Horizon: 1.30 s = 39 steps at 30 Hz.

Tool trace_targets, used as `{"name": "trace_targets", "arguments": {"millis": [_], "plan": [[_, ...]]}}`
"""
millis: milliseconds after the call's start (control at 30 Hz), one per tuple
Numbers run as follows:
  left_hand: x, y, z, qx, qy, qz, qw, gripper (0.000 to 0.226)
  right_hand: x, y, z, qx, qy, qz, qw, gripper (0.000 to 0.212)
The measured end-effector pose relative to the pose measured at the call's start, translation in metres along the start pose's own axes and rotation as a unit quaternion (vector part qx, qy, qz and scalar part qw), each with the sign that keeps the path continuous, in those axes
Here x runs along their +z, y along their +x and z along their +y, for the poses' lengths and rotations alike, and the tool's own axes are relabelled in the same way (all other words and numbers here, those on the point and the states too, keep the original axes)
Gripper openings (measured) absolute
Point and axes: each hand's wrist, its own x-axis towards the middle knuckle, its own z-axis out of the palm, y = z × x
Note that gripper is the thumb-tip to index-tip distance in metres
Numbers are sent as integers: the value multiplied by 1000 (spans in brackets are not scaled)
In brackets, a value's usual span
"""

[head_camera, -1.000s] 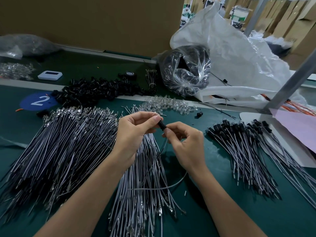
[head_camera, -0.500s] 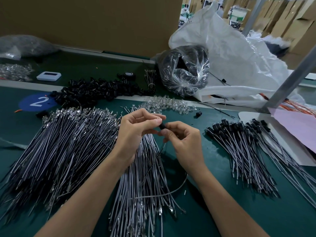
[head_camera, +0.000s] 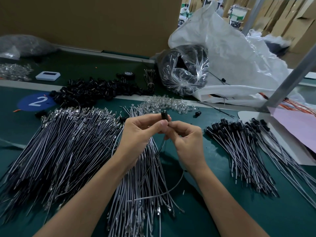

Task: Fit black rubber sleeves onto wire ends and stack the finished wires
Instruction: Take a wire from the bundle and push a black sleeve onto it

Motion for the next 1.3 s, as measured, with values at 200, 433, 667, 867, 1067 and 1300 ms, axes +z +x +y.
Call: {"name": "trace_targets", "arguments": {"millis": [200,433,667,867,1067,1300], "plan": [[4,-3,2,27,1,1,1000,31,0,-1,-1,-20,-11,-4,1000,8],[5,-5,4,42,-5,-4,999,29,1,-2,-4,-34,-21,-3,999,9],[4,-5,7,28,-22,-14,999,25,2,-3,-5,-38,-18,-2,999,9],[9,-5,9,8,-22,-2,1000,20,4,-4,-8,-1,9,-13,1000,5],[6,-5,7,10,-6,22,1000,23,3,-4,-12,12,33,-13,999,10],[-3,0,9,43,0,46,998,8,4,-5,-13,2,8,-9,1000,23]]}}
